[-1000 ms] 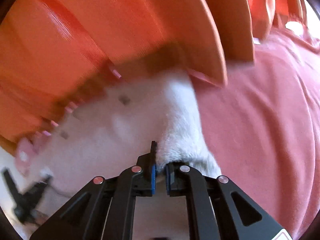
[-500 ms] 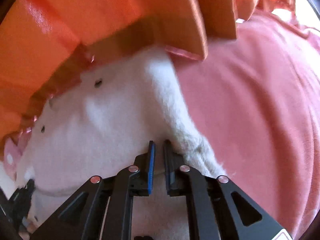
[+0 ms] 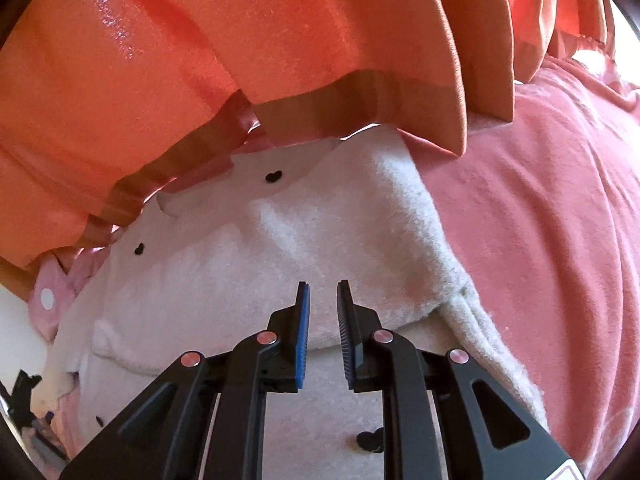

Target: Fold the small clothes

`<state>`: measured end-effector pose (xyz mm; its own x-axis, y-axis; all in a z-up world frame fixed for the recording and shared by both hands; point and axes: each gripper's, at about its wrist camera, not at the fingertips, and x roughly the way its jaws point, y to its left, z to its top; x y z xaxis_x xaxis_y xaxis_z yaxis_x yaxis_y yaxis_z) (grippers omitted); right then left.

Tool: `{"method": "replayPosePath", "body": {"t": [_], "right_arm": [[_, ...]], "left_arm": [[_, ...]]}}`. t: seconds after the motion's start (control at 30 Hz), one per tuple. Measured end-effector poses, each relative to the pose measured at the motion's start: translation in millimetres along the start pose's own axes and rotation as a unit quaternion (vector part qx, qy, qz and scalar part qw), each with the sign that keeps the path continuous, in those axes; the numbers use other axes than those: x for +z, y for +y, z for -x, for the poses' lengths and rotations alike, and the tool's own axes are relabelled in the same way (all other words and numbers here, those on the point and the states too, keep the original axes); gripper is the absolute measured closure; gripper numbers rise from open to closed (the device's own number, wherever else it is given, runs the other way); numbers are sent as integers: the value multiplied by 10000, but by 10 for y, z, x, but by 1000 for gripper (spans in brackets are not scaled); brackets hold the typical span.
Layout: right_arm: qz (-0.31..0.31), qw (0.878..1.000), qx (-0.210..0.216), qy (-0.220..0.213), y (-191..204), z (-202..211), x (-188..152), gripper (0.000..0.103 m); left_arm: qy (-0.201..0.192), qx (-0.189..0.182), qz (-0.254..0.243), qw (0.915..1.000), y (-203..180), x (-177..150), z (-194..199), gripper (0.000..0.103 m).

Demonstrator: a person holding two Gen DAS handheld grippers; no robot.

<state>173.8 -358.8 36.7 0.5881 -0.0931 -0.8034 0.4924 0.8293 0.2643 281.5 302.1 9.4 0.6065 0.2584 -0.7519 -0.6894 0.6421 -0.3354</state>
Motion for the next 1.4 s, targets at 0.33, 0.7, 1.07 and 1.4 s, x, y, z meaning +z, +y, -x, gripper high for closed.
{"method": "replayPosePath", "body": {"t": [0.33, 0.7, 1.07, 1.4], "right_arm": [[138, 9998, -98, 39, 32, -46, -12, 79], [55, 9999, 86, -90, -6, 22, -6, 78], [103, 9996, 279, 35, -53, -27, 64, 50], [119, 9939, 989, 464, 242, -239, -23, 40]], "left_arm": [[340, -318, 154, 9988, -52, 396, -372, 93], [199, -3470, -2753, 8963, -2572, -1464, 1534, 90], [1196, -2747, -3194, 8990, -2252, -2568, 873, 45], [1243, -2067, -1634, 9566, -1625, -1863, 258, 27]]}}
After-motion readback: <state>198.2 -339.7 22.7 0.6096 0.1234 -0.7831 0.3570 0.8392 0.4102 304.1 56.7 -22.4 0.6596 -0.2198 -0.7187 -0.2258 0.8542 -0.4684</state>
